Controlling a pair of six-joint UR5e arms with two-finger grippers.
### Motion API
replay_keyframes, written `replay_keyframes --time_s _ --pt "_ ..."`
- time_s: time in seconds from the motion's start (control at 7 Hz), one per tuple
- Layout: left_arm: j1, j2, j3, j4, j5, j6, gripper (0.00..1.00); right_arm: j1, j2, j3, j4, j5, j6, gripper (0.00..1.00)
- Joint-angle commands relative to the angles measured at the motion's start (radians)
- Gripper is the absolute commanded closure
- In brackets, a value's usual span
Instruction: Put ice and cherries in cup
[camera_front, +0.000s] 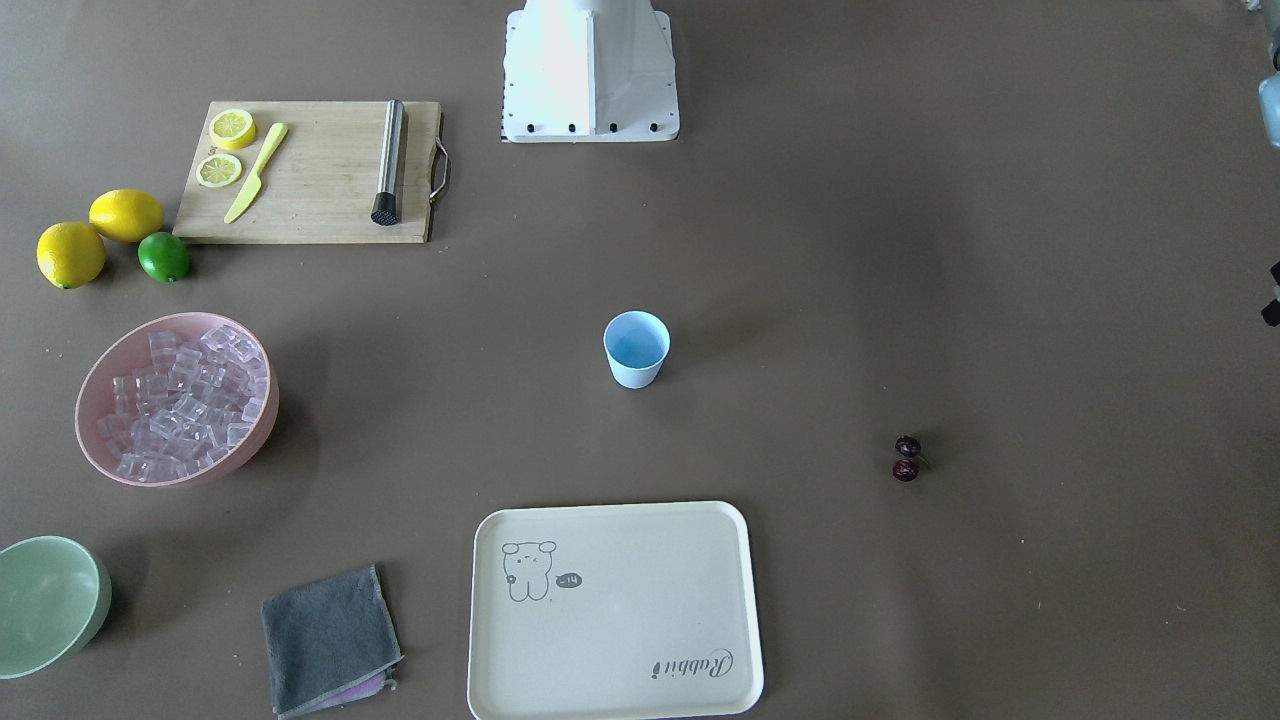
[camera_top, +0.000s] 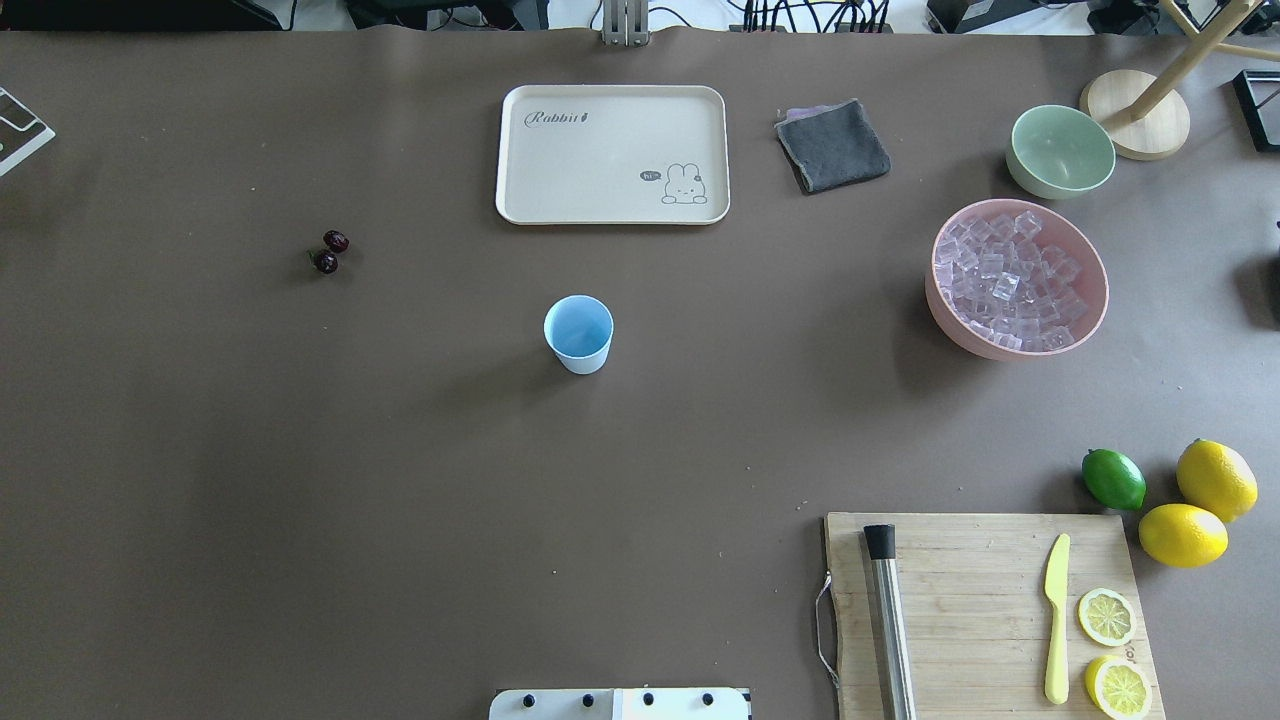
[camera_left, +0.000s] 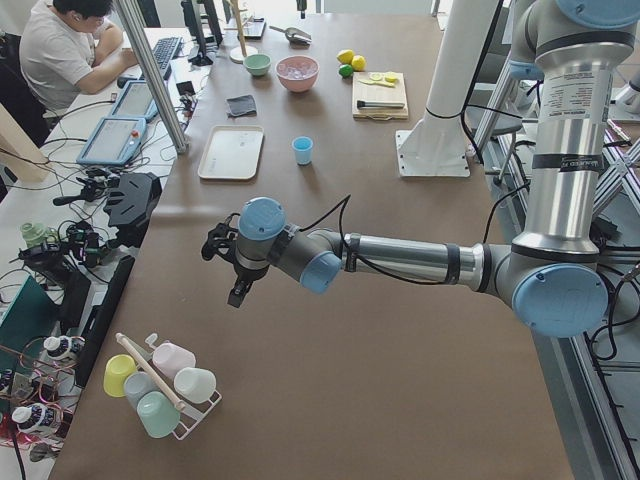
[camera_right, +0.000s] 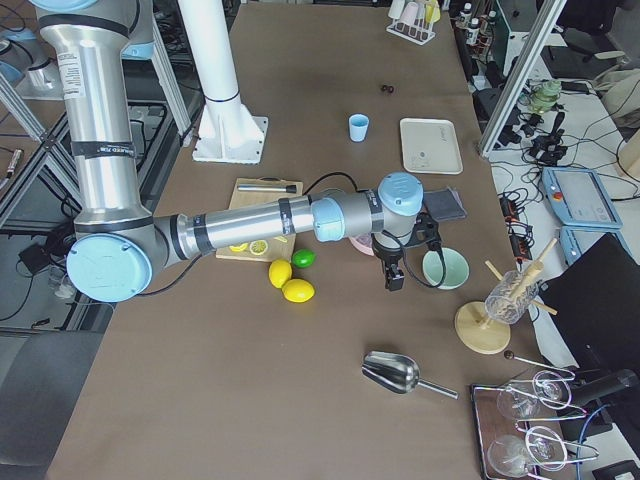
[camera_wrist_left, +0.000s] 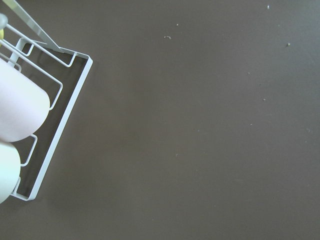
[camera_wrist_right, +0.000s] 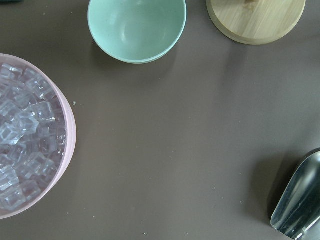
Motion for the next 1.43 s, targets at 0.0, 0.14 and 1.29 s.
replay_keyframes --time_s 0.0,0.14,1.29 --pt "-0.014 0.003 0.0 0.02 -0.031 0.005 0.02 0.0 -0.01 0.0 0.0 0.002 0.0 0.01" --pt "-0.014 0.007 -0.009 0.017 -0.03 -0.002 0.02 0.0 -0.01 0.006 0.0 0.005 0.001 0.01" --pt "-0.002 -0.017 -0.015 0.016 0.018 -0.001 0.02 -0.178 0.157 0.09 0.0 -0.032 0.42 0.09"
